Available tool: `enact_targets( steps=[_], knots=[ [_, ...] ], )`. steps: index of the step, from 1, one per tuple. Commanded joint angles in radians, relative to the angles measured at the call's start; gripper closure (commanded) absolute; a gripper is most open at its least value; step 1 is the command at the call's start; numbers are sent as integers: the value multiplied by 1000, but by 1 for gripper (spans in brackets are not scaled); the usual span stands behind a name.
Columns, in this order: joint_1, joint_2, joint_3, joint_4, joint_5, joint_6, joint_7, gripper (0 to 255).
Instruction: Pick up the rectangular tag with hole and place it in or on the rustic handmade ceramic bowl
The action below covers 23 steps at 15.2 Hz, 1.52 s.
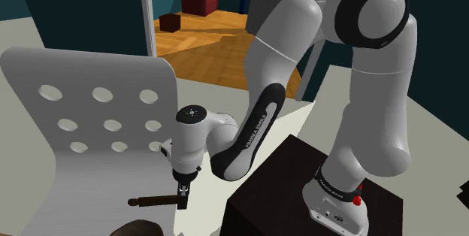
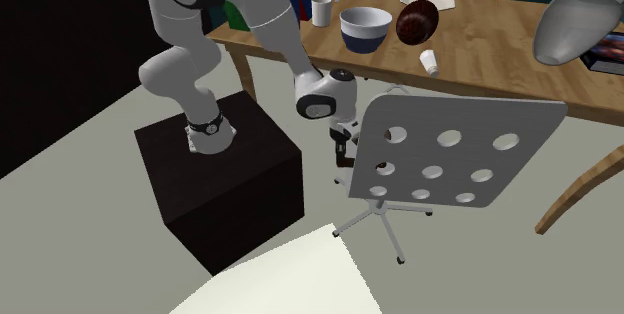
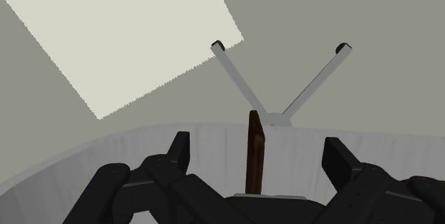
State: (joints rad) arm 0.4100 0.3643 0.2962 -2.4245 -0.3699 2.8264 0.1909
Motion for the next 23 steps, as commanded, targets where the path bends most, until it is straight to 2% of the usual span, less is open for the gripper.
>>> enact_targets(
  steps=[1, 6, 14, 15, 23],
  knots=[
    [28, 39, -27, 17, -33, 22, 26, 0],
    [78, 123, -89, 50, -86, 76, 69, 0],
    [79, 123, -90, 50, -86, 76, 69, 0],
    [79, 123, -90, 50, -86, 76, 69, 255],
    [78, 123, -90, 50, -86, 76, 68, 255]
  ],
)
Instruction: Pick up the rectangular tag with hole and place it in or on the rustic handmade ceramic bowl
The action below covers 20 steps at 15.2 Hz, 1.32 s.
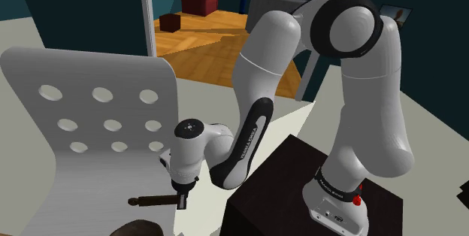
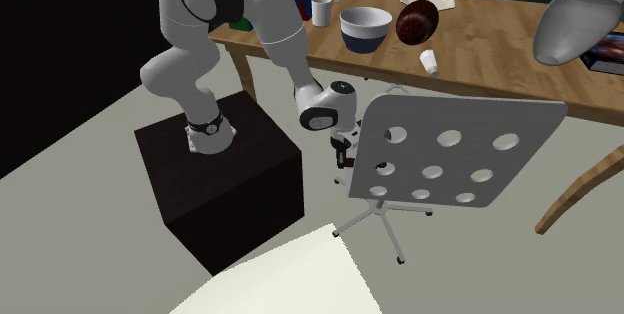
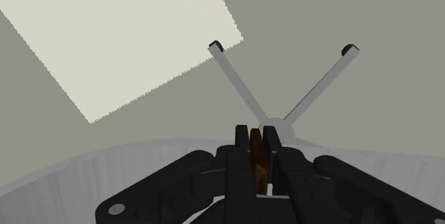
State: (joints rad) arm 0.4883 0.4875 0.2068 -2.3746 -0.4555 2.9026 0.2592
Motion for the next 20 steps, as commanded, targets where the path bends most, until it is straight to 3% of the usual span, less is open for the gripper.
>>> enact_targets(
  steps=[1, 20],
  knots=[
    [0, 0, 0, 0, 0, 0, 0, 255],
    [-152, -271, 197, -59, 229, -207, -178, 255]
  ],
)
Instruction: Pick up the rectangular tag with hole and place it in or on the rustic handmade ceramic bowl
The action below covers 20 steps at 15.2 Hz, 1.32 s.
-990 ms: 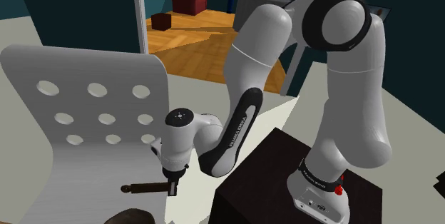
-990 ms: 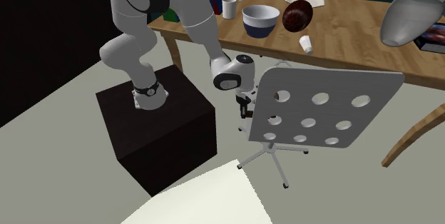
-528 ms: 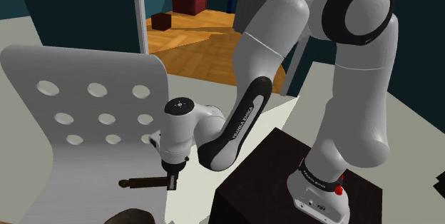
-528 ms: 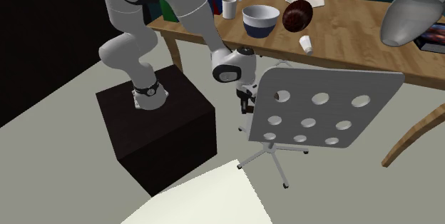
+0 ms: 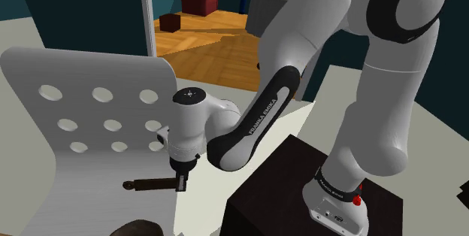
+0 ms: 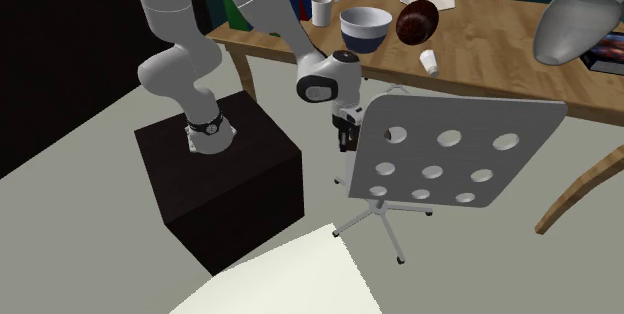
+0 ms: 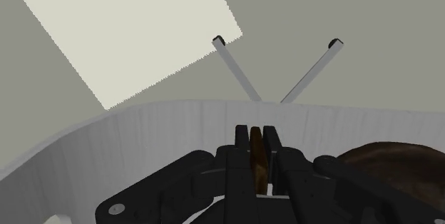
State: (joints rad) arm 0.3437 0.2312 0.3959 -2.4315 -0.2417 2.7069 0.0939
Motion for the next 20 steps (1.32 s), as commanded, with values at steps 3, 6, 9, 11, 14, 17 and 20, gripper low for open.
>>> enact_targets(
  steps=[3, 6, 9, 11, 14, 17, 20],
  knots=[
    [-20, -57, 28, -3, 58, -48, -44, 255],
    [-4, -63, 39, 5, 61, -63, -20, 255],
    [58, -37, 54, 35, 26, -74, 83, 255],
    [99, -15, 62, 62, 1, -85, 151, 255],
    [164, 24, 69, 110, -37, -106, 249, 255],
    [228, 74, 65, 160, -79, -117, 337, 255],
    [244, 111, 44, 162, -114, -87, 363, 255]
  ],
)
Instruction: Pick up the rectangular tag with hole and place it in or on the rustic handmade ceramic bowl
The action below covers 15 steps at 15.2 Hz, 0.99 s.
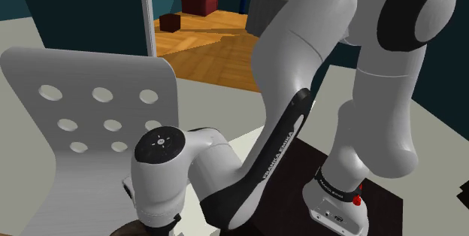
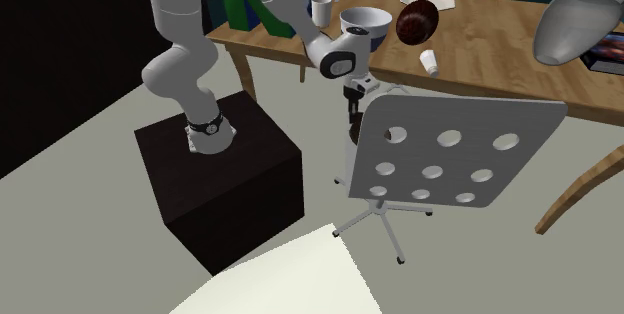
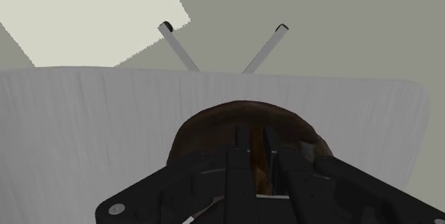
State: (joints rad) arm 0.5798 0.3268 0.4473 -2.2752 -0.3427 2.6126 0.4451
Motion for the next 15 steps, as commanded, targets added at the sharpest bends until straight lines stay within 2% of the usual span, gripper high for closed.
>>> enact_targets(
  steps=[1, 8, 15],
  knots=[
    [13, 27, -15, 7, -25, 18, 20, 255],
    [59, 119, -76, 23, -106, 88, 81, 255],
    [59, 119, -76, 23, -106, 88, 81, 255]
  ],
)
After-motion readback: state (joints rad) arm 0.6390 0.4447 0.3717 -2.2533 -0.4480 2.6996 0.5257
